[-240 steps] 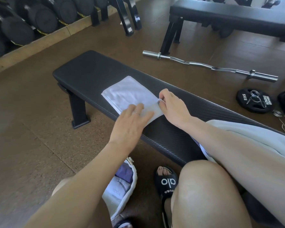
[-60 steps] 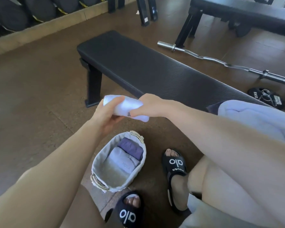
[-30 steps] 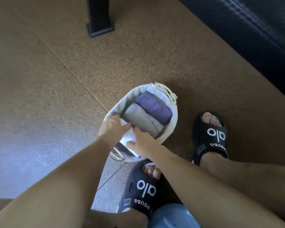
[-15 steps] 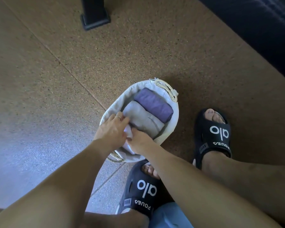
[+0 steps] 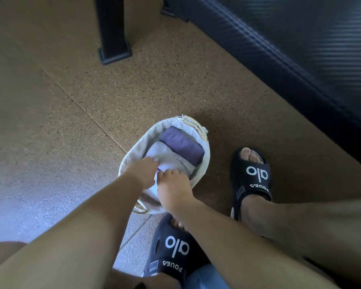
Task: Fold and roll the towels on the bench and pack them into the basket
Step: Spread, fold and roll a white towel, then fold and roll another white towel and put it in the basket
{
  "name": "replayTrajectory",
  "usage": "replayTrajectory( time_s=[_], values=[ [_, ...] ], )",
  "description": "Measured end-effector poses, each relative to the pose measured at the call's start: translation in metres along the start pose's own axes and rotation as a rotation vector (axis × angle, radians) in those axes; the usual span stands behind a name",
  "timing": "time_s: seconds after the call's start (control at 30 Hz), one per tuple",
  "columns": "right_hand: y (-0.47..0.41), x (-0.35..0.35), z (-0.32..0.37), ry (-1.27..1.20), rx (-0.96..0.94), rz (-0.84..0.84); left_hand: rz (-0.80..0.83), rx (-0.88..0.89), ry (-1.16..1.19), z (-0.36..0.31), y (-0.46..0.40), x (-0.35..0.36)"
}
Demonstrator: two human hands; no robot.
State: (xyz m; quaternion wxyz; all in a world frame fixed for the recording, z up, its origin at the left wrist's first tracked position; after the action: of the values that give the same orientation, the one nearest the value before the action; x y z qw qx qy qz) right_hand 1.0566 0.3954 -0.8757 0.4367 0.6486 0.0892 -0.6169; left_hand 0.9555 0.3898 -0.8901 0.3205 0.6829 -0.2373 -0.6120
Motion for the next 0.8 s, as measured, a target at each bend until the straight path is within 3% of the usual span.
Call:
replayTrajectory(
  time_s=[0.1,0.2,0.33,0.47,0.57,0.7,0.8],
  values=[
    [0.005,-0.05,-0.009,0.001,-0.088,0.093,0.063,0.01,-0.03,-0.009,0.011,-0.032],
    [0.01,-0.115,-0.034,-0.006,-0.033,0.176,0.065,0.068,0.008,-0.023,0.036,-0.095],
    [0.039,-0.23,-0.072,-0.003,-0.047,0.058,-0.117,0.104,0.097,-0.058,0.085,-0.199],
    [0.071,-0.315,-0.118,-0.169,0.0,0.001,-0.153,0.183,0.62,-0.112,0.129,-0.276],
    [0.097,-0.358,-0.158,-0.308,0.055,-0.017,-0.259,0.275,0.6,-0.148,0.149,-0.324],
    [0.134,-0.395,-0.229,-0.334,0.174,-0.234,-0.519,0.368,0.526,-0.195,0.161,-0.365],
    [0.162,-0.4,-0.298,-0.233,0.327,-0.385,-0.537,0.428,0.505,-0.235,0.153,-0.367]
  ],
)
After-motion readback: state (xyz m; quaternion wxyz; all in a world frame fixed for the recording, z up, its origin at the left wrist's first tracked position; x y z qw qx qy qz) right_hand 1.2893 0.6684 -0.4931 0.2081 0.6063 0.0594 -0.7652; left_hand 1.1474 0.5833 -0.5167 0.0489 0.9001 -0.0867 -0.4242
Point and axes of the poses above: each hand's wrist, its own y-axis away from the middle knuckle, its own x-axis out of the palm, z = x × y, the point moved 5 cm from there along -y, towards the middle knuckle, and after that the axes turned 3 degrees about x, right-handed, at the moved point
